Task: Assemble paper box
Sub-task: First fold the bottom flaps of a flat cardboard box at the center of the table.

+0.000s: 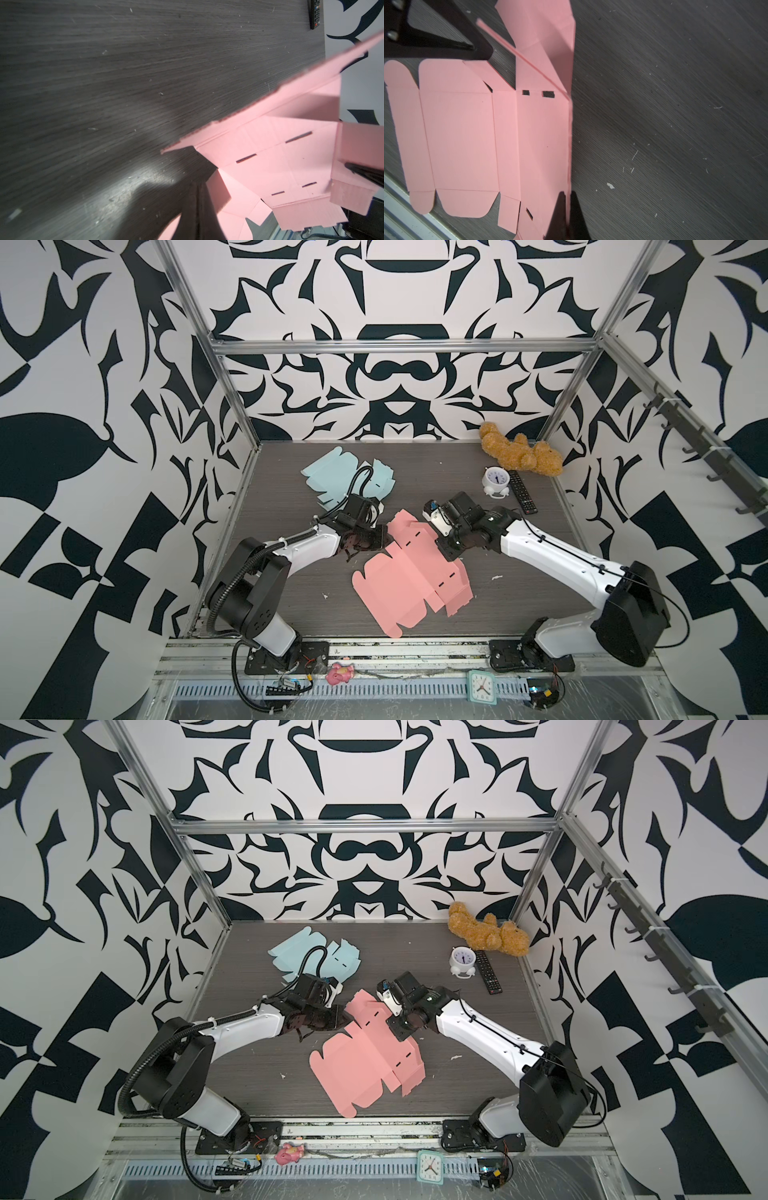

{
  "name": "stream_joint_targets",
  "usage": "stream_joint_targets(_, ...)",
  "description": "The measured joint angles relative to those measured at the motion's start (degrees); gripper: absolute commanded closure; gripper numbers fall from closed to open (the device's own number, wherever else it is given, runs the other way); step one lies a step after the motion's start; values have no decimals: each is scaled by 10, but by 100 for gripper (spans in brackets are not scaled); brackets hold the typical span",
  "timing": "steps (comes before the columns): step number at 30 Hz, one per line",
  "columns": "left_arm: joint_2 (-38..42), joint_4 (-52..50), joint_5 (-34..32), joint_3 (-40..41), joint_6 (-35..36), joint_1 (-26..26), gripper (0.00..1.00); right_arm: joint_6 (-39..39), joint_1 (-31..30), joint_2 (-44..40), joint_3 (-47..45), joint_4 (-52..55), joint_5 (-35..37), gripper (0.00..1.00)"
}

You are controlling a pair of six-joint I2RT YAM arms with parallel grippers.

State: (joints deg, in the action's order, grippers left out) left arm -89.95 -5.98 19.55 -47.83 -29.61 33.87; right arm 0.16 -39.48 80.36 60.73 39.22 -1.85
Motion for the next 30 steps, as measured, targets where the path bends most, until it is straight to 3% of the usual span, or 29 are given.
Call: stream_joint_targets(30,4,92,34,67,-64,40,100,-49,-75,49,21,-10,160,100)
